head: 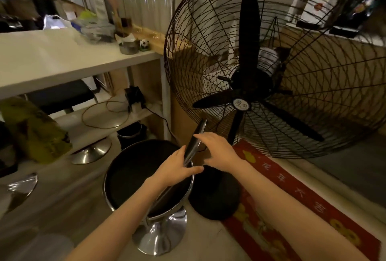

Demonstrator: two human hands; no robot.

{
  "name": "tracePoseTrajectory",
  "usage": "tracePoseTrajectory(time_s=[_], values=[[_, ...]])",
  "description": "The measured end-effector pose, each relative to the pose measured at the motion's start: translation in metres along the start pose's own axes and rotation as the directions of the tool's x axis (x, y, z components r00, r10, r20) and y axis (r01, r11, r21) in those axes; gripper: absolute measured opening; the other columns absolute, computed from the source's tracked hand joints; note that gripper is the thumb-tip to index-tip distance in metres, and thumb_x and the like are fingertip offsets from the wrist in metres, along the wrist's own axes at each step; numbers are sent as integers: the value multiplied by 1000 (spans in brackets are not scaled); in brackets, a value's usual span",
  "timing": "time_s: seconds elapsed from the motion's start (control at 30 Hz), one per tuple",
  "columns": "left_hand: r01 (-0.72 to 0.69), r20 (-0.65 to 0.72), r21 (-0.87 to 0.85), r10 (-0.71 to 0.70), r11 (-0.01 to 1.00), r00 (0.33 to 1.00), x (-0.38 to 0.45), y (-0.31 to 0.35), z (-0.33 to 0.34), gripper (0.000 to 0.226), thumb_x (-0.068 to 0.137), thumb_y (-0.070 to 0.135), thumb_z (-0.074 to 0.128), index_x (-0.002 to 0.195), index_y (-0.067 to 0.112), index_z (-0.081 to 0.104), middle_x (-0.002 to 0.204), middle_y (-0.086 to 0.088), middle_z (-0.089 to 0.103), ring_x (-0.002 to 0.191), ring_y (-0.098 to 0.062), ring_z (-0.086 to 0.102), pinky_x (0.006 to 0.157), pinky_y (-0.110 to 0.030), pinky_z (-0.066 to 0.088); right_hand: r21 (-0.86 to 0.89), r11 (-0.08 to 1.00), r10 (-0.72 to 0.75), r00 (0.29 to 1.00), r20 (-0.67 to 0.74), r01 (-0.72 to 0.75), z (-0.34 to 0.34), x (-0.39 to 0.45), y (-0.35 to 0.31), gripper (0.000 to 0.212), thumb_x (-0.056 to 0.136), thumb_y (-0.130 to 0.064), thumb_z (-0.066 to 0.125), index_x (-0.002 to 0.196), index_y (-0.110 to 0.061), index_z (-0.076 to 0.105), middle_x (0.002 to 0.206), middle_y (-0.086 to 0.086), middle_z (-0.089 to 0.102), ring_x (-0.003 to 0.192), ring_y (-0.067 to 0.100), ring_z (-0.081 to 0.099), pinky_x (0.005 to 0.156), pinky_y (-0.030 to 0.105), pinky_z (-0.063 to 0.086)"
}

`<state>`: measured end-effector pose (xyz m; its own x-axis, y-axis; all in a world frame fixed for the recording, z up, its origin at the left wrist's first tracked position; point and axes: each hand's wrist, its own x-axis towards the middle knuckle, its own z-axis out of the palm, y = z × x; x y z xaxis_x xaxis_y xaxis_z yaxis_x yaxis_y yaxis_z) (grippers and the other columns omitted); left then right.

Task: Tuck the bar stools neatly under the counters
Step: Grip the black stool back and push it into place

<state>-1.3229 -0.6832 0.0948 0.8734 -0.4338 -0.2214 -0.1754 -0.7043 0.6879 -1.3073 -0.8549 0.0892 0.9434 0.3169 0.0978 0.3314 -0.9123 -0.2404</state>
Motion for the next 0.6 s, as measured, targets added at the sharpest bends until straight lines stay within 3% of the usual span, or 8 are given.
tracePoseTrajectory(time_s=[0.1,0.2,0.37,0.47,0.6], values=[[100,38,-82,-97,992,995,23,4,3,74,82,45,64,140,13,30,126,-6,52,101,-9,50,89,-21,40,-95,989,-104,992,70,110,-1,23,18,78,76,-22,73,142,-20,32,146,3,39,138,19,27,112,37,21],[162,50,-58,-159,985,986,44,5,6,73,78,49,66,135,13,37,106,2,56,93,-13,57,88,-28,48,-169,967,-168,976,139,190,-4,44,33,76,76,-23,71,142,-20,33,148,4,36,139,19,23,114,39,17],[223,15,58,-224,973,974,55,7,11,63,77,44,68,127,14,45,108,0,59,95,-15,60,86,-32,51,-202,927,-262,931,253,316,-8,69,43,64,80,-23,67,138,-18,40,145,2,40,139,18,25,114,37,14],[255,-11,36,-255,966,967,54,10,13,57,79,35,69,127,15,44,106,1,59,95,-14,60,86,-28,50,-151,898,-356,885,298,412,-1,80,48,53,82,-24,65,132,-21,47,136,1,51,132,17,35,114,38,14],[352,-108,148,-339,924,935,48,11,20,66,77,31,71,134,23,39,116,-2,62,98,-15,61,85,-31,52,-132,848,-456,833,313,514,6,91,53,31,81,-23,63,112,-23,62,108,1,67,108,19,57,104,40,33]])
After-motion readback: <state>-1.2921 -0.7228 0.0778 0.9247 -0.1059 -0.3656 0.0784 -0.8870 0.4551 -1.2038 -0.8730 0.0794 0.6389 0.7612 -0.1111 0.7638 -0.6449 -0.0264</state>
